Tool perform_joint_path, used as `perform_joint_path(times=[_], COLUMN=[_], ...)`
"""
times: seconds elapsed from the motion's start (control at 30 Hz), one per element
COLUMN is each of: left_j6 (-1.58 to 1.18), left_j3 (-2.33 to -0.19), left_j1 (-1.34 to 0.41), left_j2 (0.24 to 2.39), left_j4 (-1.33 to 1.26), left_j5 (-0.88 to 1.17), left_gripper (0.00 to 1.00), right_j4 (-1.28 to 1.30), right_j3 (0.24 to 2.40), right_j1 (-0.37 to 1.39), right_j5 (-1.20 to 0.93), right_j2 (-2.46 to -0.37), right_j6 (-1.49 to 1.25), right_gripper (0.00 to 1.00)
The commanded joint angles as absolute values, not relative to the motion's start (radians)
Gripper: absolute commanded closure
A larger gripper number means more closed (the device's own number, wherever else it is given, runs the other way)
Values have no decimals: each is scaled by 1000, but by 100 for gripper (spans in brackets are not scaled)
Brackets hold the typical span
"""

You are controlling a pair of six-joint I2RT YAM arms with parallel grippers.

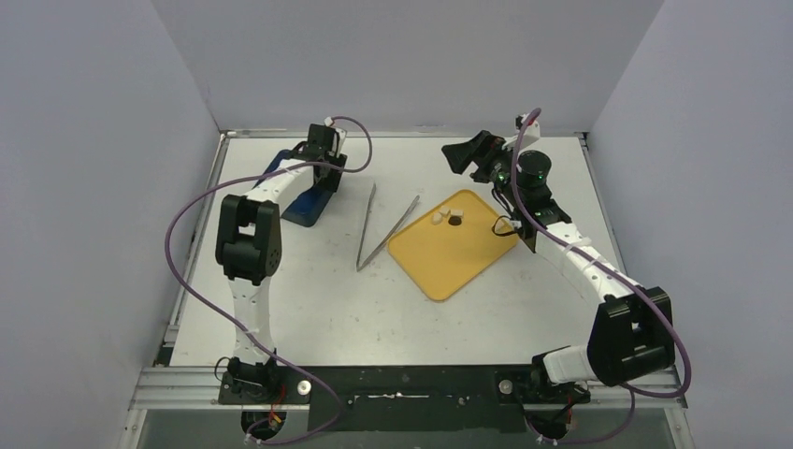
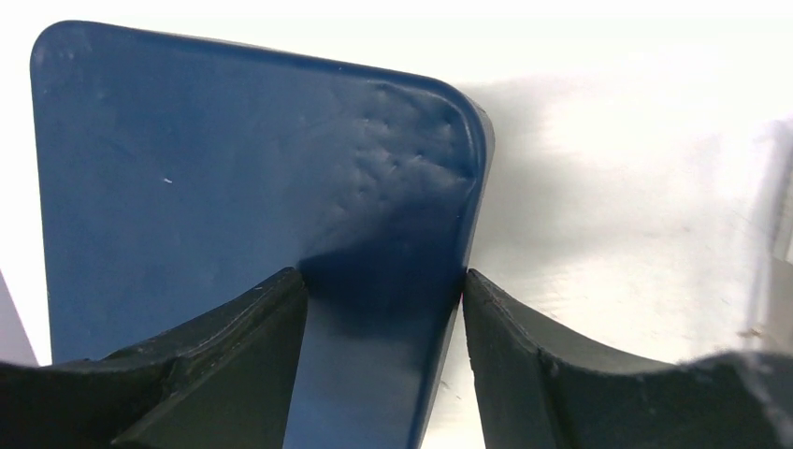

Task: Pack the chocolate
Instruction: Reset both arms

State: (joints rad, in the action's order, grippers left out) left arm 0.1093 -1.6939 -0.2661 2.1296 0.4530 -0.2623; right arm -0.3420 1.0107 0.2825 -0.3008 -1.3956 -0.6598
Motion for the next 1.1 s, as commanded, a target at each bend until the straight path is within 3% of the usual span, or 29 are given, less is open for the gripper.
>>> perform_joint_path(times=[0.0, 0.17, 0.47, 0.63, 0.67, 0.7, 0.73, 0.77, 0.9, 1.07], left_j6=[142, 166, 80, -145, -190, -242, -279, -326, -497, -532], left_j3=[-1777, -1871, -2248, -2377, -2348, -2288, -2178, -2059, -1615, -1397], left_j1=[-185, -144, -127, -141, -144, -149, -154, -159, -157, -99], left_j2=[2190, 2285, 2404, 2305, 2265, 2208, 2138, 2064, 1764, 1525], left_j4=[449, 437, 610, 721, 721, 694, 614, 516, 181, 130], left_j5=[-313, -299, -187, 105, 151, 206, 294, 383, 504, 538], left_gripper=[43, 46, 42, 38, 38, 27, 6, 3, 3, 3], right_j4=[-421, -423, -230, 31, 61, 84, 105, 128, 223, 290], right_j3=[960, 896, 827, 848, 843, 837, 832, 829, 844, 851], right_j1=[284, 290, 336, 350, 349, 348, 348, 347, 348, 350], right_j5=[-297, -311, -286, -180, -155, -130, -101, -66, 21, 63], right_j2=[-1313, -1259, -1158, -1118, -1100, -1076, -1051, -1024, -940, -853], right_j6=[-668, -686, -596, -470, -458, -439, -429, -427, -425, -472], right_gripper=[4, 4, 0, 0, 0, 0, 0, 0, 0, 0])
